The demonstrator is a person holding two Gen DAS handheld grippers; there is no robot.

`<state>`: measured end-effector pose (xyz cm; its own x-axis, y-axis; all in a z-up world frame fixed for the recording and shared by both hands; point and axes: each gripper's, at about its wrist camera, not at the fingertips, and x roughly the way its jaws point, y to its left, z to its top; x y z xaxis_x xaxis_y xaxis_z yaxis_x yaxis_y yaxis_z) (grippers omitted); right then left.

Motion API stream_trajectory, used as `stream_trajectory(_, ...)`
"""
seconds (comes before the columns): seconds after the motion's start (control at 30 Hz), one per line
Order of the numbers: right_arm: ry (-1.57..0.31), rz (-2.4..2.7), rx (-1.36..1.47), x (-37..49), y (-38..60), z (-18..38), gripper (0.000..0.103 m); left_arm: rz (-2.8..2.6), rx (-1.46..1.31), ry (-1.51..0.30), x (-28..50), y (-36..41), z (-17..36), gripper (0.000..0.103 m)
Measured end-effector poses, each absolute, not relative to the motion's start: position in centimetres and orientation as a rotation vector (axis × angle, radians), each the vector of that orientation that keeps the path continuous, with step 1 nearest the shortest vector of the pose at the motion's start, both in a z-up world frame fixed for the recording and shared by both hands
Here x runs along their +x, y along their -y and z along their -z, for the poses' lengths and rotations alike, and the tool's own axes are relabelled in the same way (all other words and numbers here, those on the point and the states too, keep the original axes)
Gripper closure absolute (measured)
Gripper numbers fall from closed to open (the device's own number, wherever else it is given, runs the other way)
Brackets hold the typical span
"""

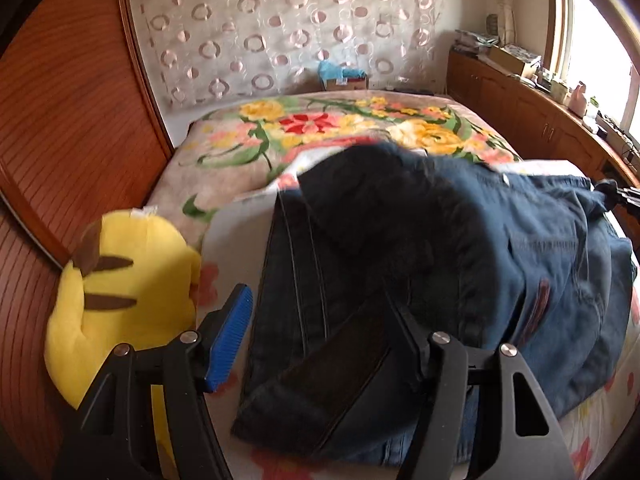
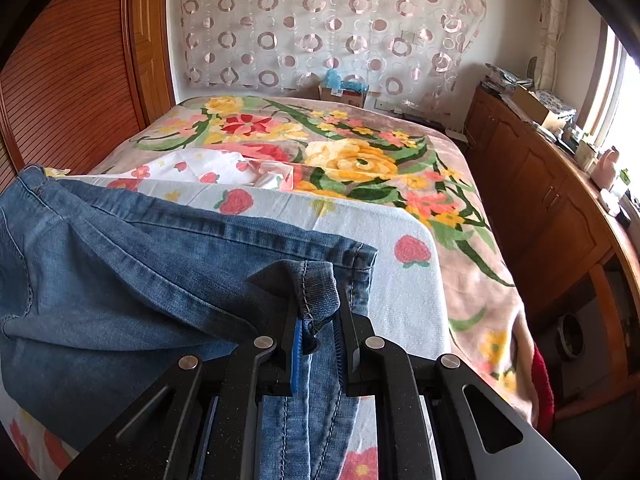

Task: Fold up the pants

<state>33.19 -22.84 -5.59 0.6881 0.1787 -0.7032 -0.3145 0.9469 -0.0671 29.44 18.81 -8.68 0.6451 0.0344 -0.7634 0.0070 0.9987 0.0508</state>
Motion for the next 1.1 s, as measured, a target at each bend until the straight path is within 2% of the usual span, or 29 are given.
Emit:
stream_trajectory(0.3, -0.779, -0.286, -0.161, 33.4, 23.5, 5.8, 0.09, 0.011, -0.008, -0.876, 27.7, -19.1, 10.3, 0.037)
stream_trajectory(0.33, -0.78, -0.285, -0.161, 33.4, 23.4, 5.9, 0.09, 0.019, -0.019, -0.874, 27.6, -19.1, 10.4, 0.041)
stream_trajectory(0.4, -0.78, -0.285, -0.164, 33.2, 23.3, 5.9, 0.09, 0.047, -0.032, -0.872, 27.5, -19.1, 10.4, 0.057)
stream_trajectory(0.47, -0.778, -0.287, -0.166, 33.1, 23.3, 5.8, 0.09, 0.058, -0.023, -0.869, 27.3, -18.7, 10.2, 0.083)
stream_trajectory(0.5, -0.777, -0.288, -0.166, 33.0, 23.3, 5.7, 0.09, 0.056, -0.011, -0.868, 27.2, -18.5, 10.0, 0.088)
stream_trajectory(0.57, -0.773, -0.292, -0.163, 32.9, 23.3, 5.6, 0.09, 0.05, 0.0, -0.862, 27.0, -18.5, 9.8, 0.093)
stream_trajectory(0.73, -0.754, -0.299, -0.151, 32.5, 23.4, 5.1, 0.09, -0.079, -0.047, -0.725, 25.7, -20.6, 6.8, 0.095)
stream_trajectory(1.0, -0.698, -0.27, -0.135, 31.9, 23.1, 4.2, 0.09, -0.124, -0.036, -0.72, 26.4, -21.5, 6.3, 0.093)
stream_trajectory(1.1, -0.678, -0.264, -0.129, 32.1, 22.8, 3.7, 0.09, -0.114, -0.052, -0.691, 26.5, -21.6, 5.9, 0.08)
